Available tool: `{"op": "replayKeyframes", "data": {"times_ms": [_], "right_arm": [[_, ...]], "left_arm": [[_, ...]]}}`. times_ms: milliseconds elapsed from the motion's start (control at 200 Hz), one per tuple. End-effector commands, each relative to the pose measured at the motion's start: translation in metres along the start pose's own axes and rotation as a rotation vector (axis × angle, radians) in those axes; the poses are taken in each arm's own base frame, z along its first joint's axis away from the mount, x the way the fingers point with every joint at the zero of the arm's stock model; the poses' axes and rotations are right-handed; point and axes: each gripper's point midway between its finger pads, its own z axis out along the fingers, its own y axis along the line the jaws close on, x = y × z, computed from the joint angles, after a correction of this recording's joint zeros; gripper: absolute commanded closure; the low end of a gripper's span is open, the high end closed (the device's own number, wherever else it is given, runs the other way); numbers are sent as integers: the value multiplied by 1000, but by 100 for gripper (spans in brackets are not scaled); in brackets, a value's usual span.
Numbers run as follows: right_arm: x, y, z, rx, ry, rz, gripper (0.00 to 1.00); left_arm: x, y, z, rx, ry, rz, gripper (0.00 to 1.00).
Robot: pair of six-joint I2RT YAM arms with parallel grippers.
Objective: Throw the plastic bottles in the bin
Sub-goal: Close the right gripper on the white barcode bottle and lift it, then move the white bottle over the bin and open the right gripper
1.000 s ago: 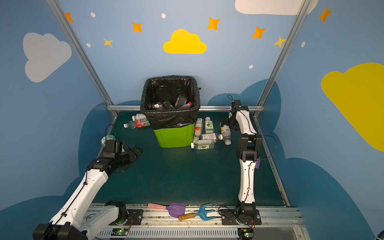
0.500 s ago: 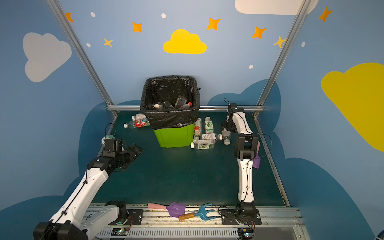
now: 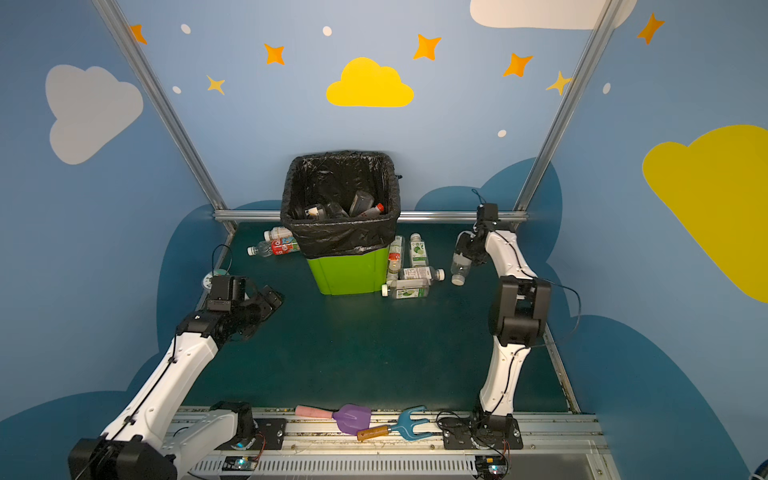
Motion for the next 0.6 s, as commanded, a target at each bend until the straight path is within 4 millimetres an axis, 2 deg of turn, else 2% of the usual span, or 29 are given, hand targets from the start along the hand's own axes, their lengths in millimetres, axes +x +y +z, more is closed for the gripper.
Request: {"op": "replayKeyframes", "data": {"times_ms": [0,95,195,280,335,416,506,556,596], "right_arm": [[-46,23,-75,-154,-274,65,46],[-61,39,-138,-245,-471,61,46],[-75,72,-211,-360,-658,13,46],[-79,118,-262,-471,-750,-72,45],[-78,160,-288,-578,-775,-145,43],[-71,229,-310,-738,-732,-260,40],[-58,303,-310,-882,-622,-377,34],[-50,332,-309,-955,-562,-415,27],[-48,345,-306,-988,-529,-419,21]], "left_arm": [[-11,-2,-8,-6,-58,15,0],[-16,-3,-12,-14,-83,26,0],[-21,-2,-16,-34,-101,41,0],[-26,-4,-22,-46,-115,62,0],[-30,-7,-26,-50,-123,75,0],[-38,-15,-32,-45,-132,89,0],[-46,-25,-37,-32,-134,92,0],[-50,-31,-39,-21,-131,94,0],[-53,-34,-41,-13,-127,92,0]]}}
